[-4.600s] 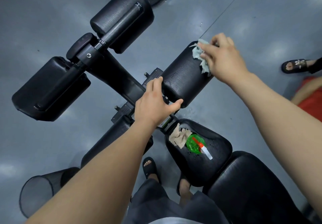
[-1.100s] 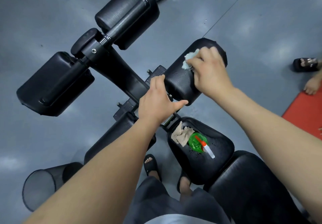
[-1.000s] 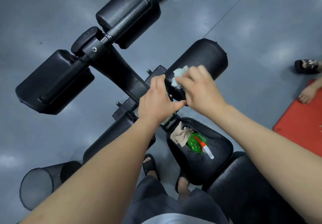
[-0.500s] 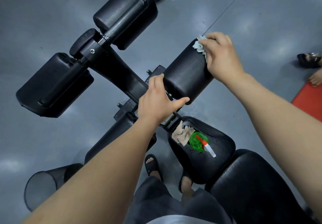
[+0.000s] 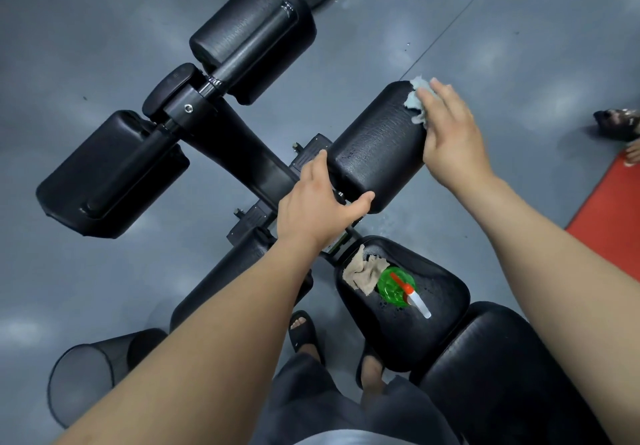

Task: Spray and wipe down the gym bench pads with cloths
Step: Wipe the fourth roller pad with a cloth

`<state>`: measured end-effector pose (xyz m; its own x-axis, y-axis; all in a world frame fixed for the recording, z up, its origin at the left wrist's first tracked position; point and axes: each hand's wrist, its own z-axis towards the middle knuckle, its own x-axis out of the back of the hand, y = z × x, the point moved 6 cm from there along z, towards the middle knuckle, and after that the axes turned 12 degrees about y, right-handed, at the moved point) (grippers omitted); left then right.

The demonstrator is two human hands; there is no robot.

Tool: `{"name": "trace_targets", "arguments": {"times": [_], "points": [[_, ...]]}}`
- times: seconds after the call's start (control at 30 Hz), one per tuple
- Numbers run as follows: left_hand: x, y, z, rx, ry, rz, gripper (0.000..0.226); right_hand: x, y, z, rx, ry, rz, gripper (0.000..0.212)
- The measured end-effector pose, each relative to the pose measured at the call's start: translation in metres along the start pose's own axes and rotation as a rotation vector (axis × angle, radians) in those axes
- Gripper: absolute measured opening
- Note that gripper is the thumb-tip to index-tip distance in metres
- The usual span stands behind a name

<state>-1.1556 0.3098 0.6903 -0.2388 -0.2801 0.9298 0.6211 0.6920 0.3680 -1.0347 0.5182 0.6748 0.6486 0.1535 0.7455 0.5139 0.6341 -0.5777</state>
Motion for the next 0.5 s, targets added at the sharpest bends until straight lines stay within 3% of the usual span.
{"name": "trace_targets", "arguments": {"times": [0.2,0.33,0.5], "points": [[0.000,-0.001,-0.001,-0.030,0.020,0.018,0.108,-0.008,-0.005,0.056,-0.254,-0.164,-0.142,0.034],[0.000,0.001,0.000,-0.048,0.012,0.026,0.108,-0.007,-0.005,0.032,-0.099,-0.029,-0.056,0.049],[-0.002,0.000,-0.001,-0.049,0.015,0.030,0.108,-0.011,-0.028,-0.003,0.205,-0.075,-0.036,0.058]]}}
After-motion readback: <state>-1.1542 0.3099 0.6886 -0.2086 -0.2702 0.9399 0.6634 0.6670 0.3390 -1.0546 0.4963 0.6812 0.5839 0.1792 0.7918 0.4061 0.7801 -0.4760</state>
